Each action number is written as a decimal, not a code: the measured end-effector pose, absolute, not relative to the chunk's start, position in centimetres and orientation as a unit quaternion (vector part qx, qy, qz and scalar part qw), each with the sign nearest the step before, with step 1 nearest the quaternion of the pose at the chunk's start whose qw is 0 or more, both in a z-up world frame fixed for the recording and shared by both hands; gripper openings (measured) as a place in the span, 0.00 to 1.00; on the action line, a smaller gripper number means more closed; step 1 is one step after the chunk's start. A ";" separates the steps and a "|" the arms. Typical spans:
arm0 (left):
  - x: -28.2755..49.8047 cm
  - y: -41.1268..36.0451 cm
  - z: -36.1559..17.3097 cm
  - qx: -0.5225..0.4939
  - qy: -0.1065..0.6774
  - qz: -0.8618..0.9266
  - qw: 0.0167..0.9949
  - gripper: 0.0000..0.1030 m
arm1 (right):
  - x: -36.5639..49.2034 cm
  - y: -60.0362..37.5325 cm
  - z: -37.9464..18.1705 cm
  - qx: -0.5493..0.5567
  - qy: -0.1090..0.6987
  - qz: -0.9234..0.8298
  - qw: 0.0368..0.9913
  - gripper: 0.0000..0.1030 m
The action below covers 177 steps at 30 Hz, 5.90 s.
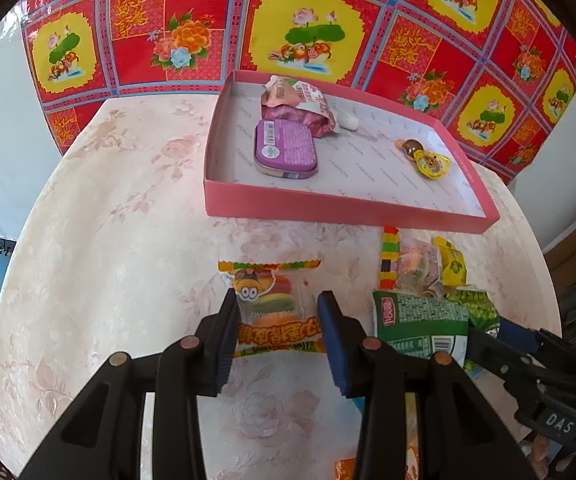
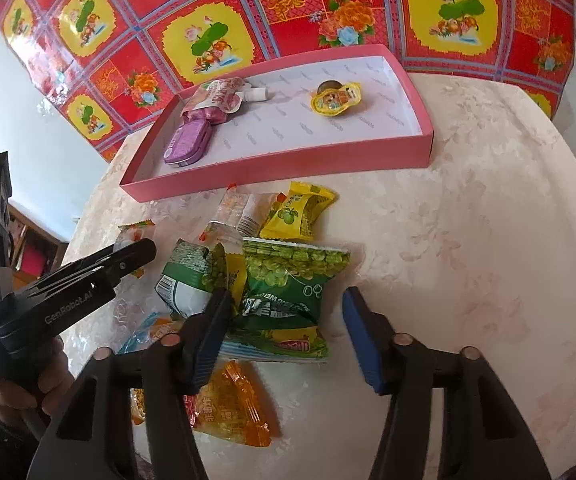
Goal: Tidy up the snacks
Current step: 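Grasp the cartoon-printed snack bag with the left gripper while the right grasps the green pea bag, then carry the cartoon bag with the left gripper while the right carries the green pea bag into the tray, then open the left gripper on the cartoon bag while the right releases the green pea bag in the tray, then grasp the green-and-white snack bag with the left gripper while the right moves toward the yellow packets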
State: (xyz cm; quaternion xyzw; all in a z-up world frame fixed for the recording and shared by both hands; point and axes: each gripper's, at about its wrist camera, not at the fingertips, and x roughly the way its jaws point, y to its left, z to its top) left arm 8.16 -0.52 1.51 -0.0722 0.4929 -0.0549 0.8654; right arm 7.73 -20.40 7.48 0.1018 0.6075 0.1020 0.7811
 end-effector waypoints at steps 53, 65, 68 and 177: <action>14.8 -4.2 5.0 -0.045 0.477 -0.086 0.874 0.39 | 16.4 -21.9 9.8 0.082 0.544 0.114 0.827 0.35; 16.2 -6.1 4.6 -0.023 0.480 -0.092 0.872 0.40 | 17.1 -21.9 8.6 0.076 0.556 0.112 0.820 0.35; 16.4 -6.2 4.2 -0.022 0.483 -0.093 0.870 0.39 | 17.5 -22.0 8.1 0.077 0.558 0.109 0.819 0.35; 6.3 -5.3 5.1 -0.043 0.500 -0.093 0.860 0.53 | 7.6 -21.6 9.3 0.080 0.571 0.107 0.810 0.48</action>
